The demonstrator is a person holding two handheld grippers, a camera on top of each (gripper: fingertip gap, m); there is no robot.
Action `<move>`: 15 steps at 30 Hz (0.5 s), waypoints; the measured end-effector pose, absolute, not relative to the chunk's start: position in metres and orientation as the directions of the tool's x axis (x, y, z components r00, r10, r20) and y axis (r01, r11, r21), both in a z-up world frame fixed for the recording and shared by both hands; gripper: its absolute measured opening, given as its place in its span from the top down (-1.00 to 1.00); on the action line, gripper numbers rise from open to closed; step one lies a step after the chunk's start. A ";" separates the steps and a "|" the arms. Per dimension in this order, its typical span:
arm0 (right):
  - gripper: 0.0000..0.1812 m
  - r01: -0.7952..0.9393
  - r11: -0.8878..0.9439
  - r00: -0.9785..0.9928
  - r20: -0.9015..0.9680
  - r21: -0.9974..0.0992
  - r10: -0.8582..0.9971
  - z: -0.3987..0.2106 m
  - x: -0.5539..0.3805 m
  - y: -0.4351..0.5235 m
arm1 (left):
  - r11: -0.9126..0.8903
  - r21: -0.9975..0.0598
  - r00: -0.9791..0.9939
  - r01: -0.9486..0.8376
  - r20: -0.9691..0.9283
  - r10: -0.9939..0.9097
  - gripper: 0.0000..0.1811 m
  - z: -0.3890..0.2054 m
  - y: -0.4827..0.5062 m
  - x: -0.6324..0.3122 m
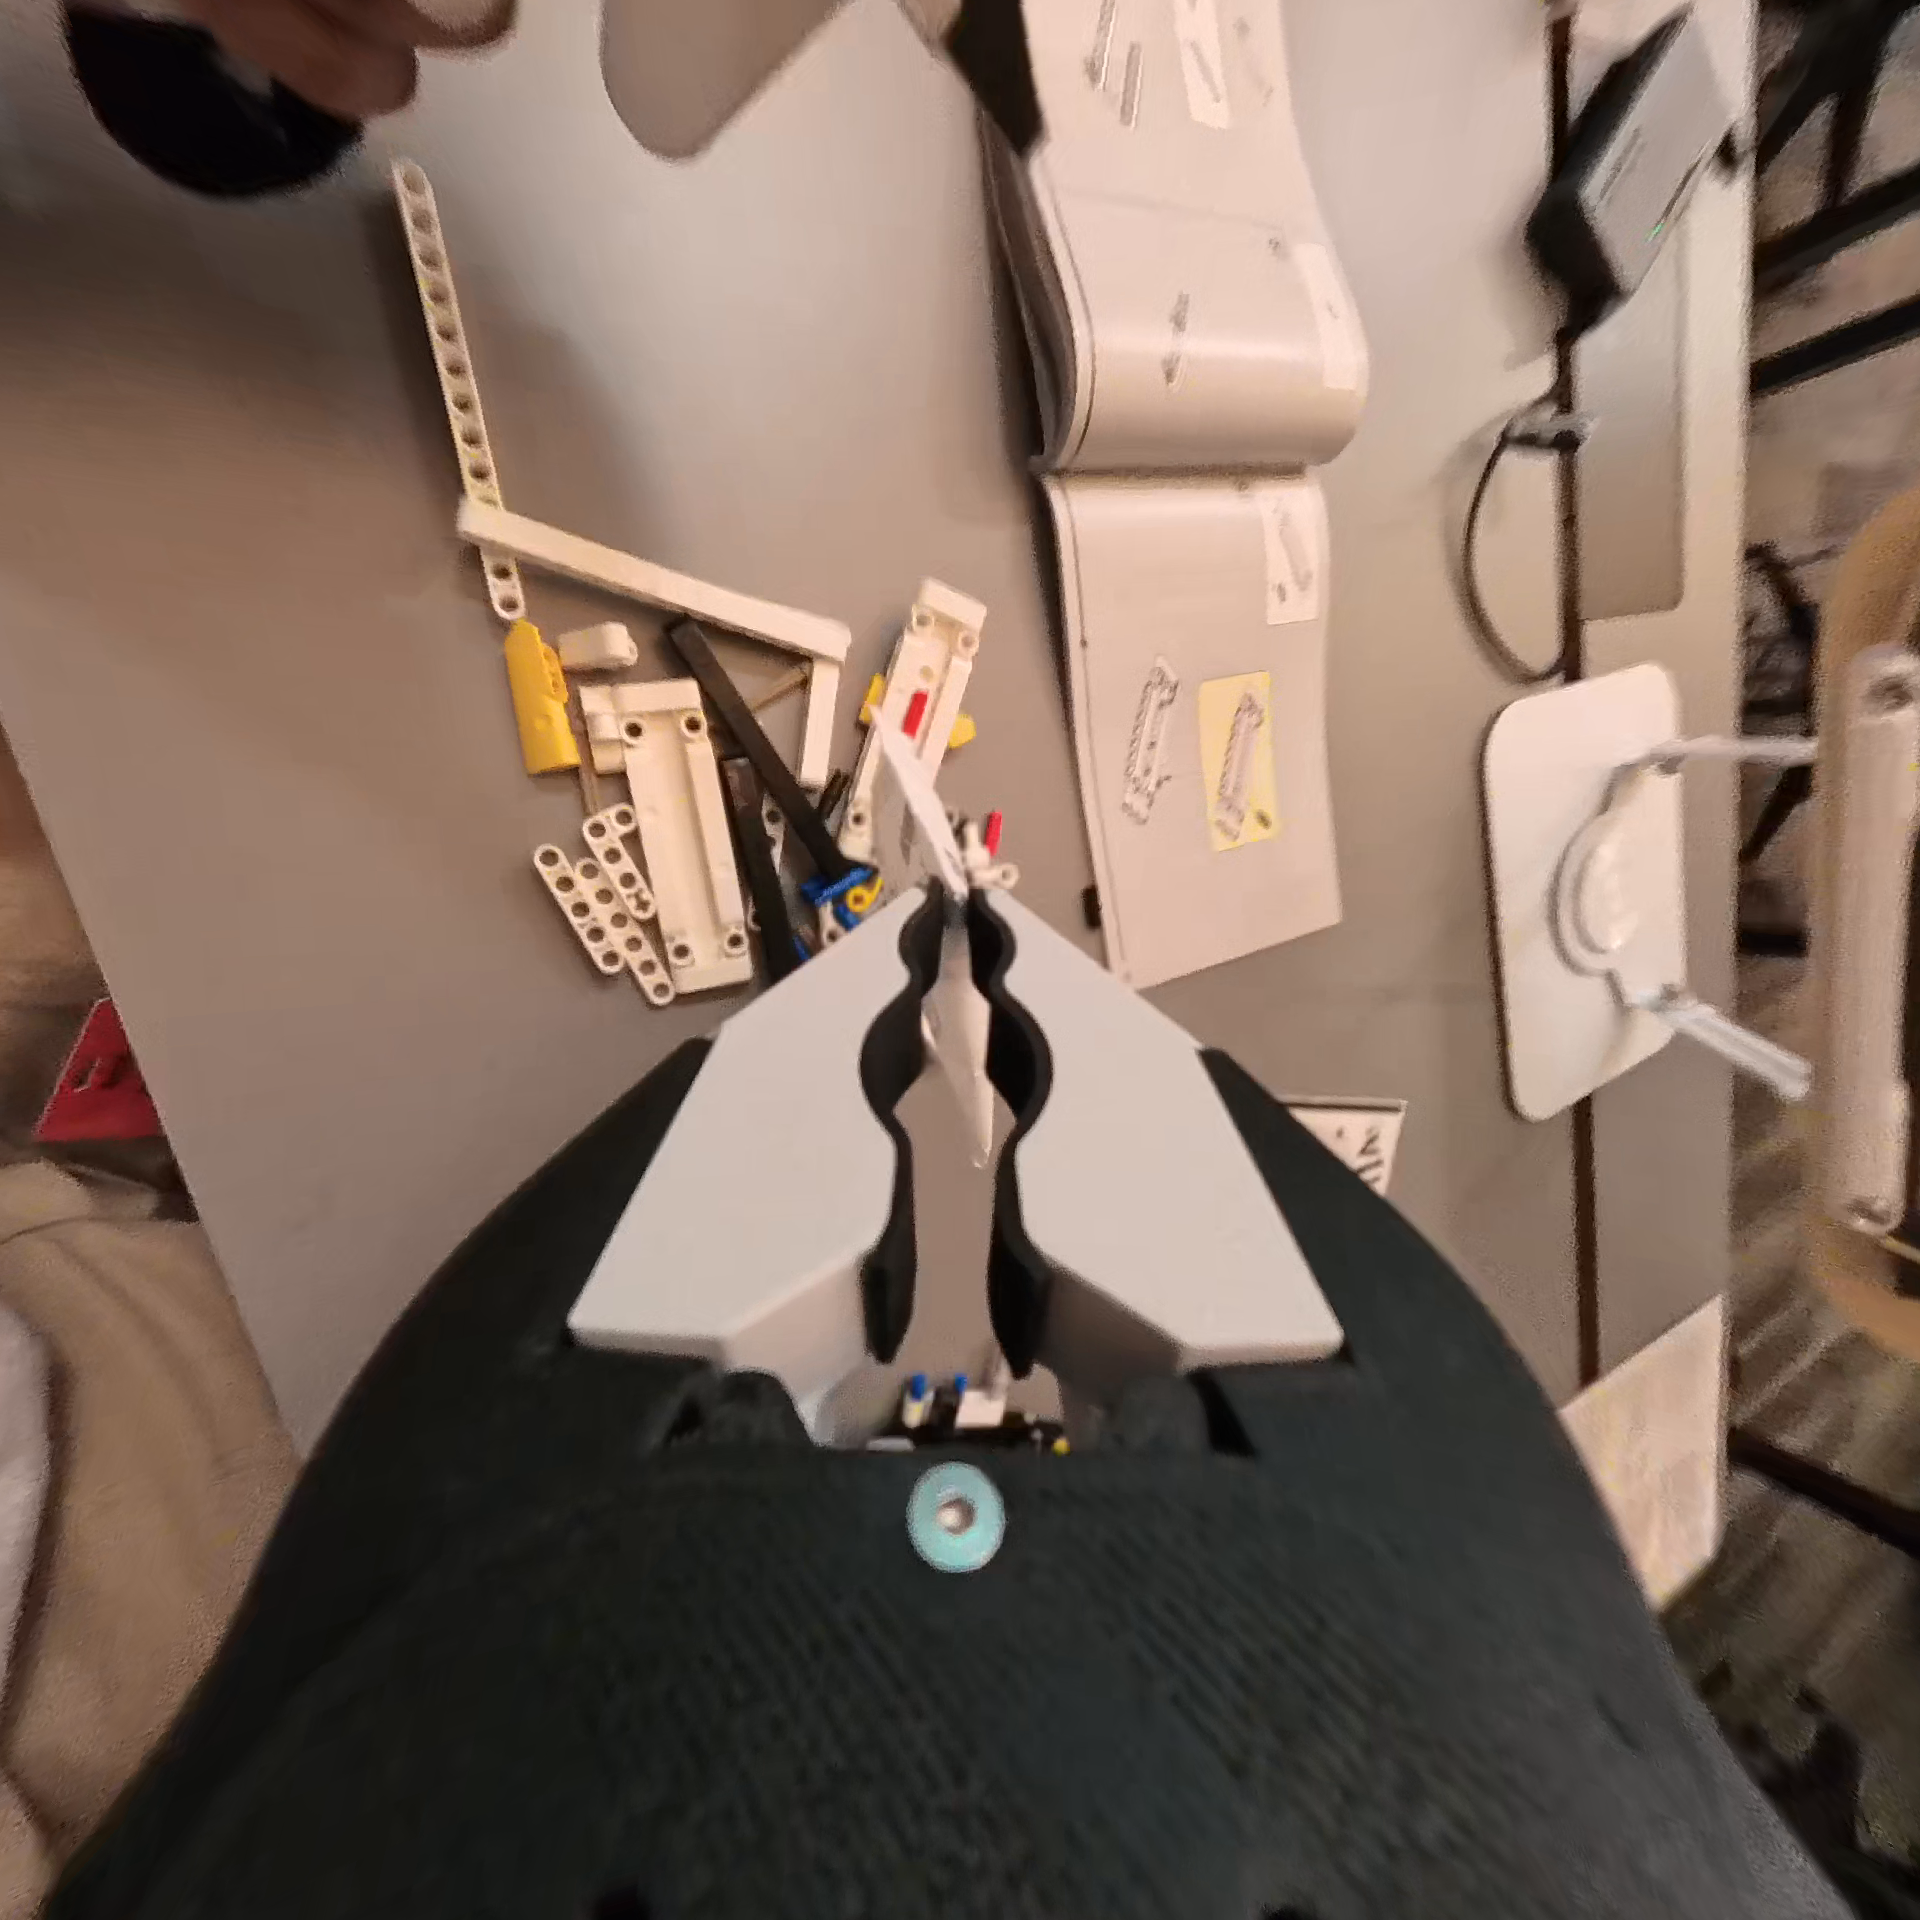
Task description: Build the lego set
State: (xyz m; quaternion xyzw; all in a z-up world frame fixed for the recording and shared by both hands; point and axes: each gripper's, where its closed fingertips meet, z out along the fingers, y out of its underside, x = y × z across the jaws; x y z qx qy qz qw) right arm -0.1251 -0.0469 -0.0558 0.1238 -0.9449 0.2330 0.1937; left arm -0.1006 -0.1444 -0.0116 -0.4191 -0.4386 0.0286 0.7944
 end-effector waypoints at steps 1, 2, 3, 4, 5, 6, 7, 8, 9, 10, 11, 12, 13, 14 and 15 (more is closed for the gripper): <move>0.97 -0.313 0.883 -0.885 0.445 -0.351 -0.137 -0.060 -0.132 -0.043 | 0.648 -0.690 0.614 0.322 0.673 0.412 0.66 -0.012 -0.145 -0.101; 0.97 -0.318 0.891 -0.860 0.494 -0.324 -0.127 -0.059 -0.140 -0.040 | 0.649 -0.689 0.614 0.323 0.674 0.410 0.66 -0.011 -0.145 -0.100; 0.97 -0.325 0.883 -0.849 0.516 -0.339 -0.114 -0.055 -0.142 -0.041 | 0.650 -0.688 0.615 0.324 0.675 0.408 0.66 -0.011 -0.145 -0.100; 0.97 -0.310 0.871 -0.865 0.494 -0.382 -0.091 -0.051 -0.140 -0.043 | 0.650 -0.688 0.614 0.323 0.675 0.409 0.66 -0.011 -0.146 -0.100; 0.98 -0.274 0.866 -0.895 0.441 -0.418 -0.071 -0.052 -0.135 -0.044 | 0.650 -0.689 0.612 0.322 0.675 0.412 0.66 -0.012 -0.146 -0.100; 0.98 -0.247 0.876 -0.913 0.402 -0.413 -0.068 -0.057 -0.133 -0.042 | 0.651 -0.689 0.610 0.320 0.675 0.414 0.66 -0.012 -0.147 -0.100; 0.98 -0.257 0.891 -0.899 0.431 -0.373 -0.079 -0.062 -0.137 -0.039 | 0.652 -0.687 0.610 0.320 0.677 0.413 0.66 -0.012 -0.148 -0.101; 0.97 -0.292 0.893 -0.865 0.494 -0.344 -0.093 -0.060 -0.143 -0.037 | 0.654 -0.684 0.610 0.322 0.679 0.409 0.66 -0.012 -0.148 -0.100; 0.97 -0.314 0.879 -0.850 0.518 -0.359 -0.092 -0.055 -0.143 -0.039 | 0.656 -0.682 0.610 0.324 0.680 0.406 0.66 -0.012 -0.148 -0.100; 0.98 -0.300 0.860 -0.871 0.486 -0.412 -0.070 -0.048 -0.138 -0.043 | 0.657 -0.682 0.609 0.323 0.680 0.407 0.66 -0.013 -0.149 -0.100; 0.98 -0.259 0.843 -0.908 0.417 -0.472 -0.045 -0.044 -0.130 -0.046 | 0.656 -0.683 0.607 0.321 0.680 0.411 0.66 -0.013 -0.150 -0.100; 0.98 -0.224 0.843 -0.932 0.359 -0.489 -0.040 -0.047 -0.125 -0.046 | 0.655 -0.685 0.605 0.319 0.679 0.416 0.66 -0.013 -0.151 -0.100; 0.98 -0.221 0.871 -0.931 0.362 -0.439 -0.053 -0.057 -0.128 -0.040 | 0.656 -0.685 0.604 0.318 0.679 0.416 0.67 -0.013 -0.151 -0.101; 0.97 -0.248 0.893 -0.902 0.425 -0.376 -0.072 -0.064 -0.136 -0.034 | 0.657 -0.683 0.606 0.319 0.680 0.413 0.67 -0.013 -0.151 -0.100; 0.97 -0.278 0.888 -0.878 0.471 -0.366 -0.081 -0.064 -0.140 -0.032 | 0.657 -0.682 0.609 0.320 0.679 0.409 0.66 -0.013 -0.151 -0.100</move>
